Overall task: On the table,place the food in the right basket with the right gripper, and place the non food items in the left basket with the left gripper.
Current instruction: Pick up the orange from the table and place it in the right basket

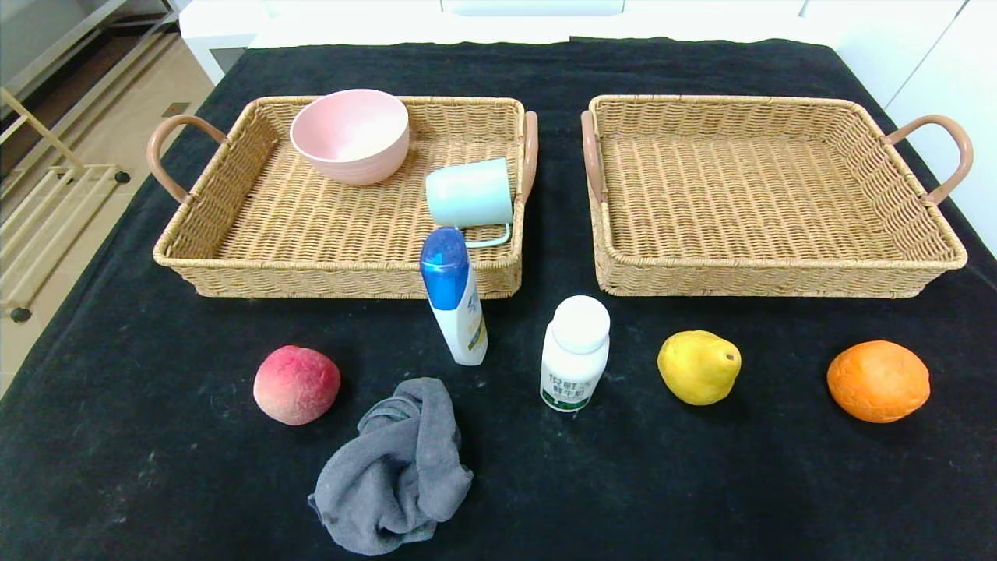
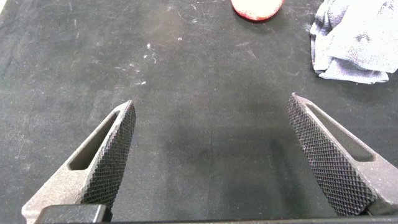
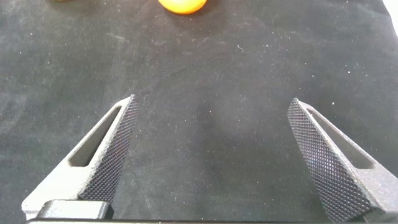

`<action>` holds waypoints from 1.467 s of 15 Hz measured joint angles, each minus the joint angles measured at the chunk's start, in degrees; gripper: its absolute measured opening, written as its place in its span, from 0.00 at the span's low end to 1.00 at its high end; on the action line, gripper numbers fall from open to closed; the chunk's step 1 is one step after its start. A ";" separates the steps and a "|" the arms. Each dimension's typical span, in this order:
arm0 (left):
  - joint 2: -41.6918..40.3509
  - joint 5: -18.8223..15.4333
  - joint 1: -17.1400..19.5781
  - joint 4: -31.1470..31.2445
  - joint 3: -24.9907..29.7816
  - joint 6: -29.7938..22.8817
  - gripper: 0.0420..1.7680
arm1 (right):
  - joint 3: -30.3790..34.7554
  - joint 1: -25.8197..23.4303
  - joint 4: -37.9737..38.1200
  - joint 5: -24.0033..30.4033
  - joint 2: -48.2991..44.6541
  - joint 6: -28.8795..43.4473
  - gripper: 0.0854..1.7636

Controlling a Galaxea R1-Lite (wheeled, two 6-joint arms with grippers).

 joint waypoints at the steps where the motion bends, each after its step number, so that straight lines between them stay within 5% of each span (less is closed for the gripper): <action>1: 0.00 -0.01 0.00 0.00 0.00 0.09 1.00 | 0.00 -0.02 -0.24 -0.16 0.00 0.33 1.00; 4: 0.12 -0.93 -0.07 -0.83 -2.86 -1.56 1.00 | -1.15 -0.11 -0.13 -0.16 0.11 2.11 1.00; 9: 9.00 -7.88 -1.12 -2.40 -15.52 -4.21 1.00 | -15.46 1.43 -0.50 4.88 9.48 6.08 1.00; 13: 23.86 -9.80 -10.11 -9.87 -22.49 -4.33 1.00 | -25.51 10.14 -2.12 6.74 23.04 7.00 1.00; 17: 40.25 -11.22 -19.92 -15.91 -28.00 -4.11 1.00 | -29.29 18.88 -12.11 7.05 37.55 6.94 1.00; 22: 53.69 -15.41 -23.08 -17.25 -35.19 -3.91 1.00 | -31.77 23.32 -15.80 7.05 48.07 7.08 1.00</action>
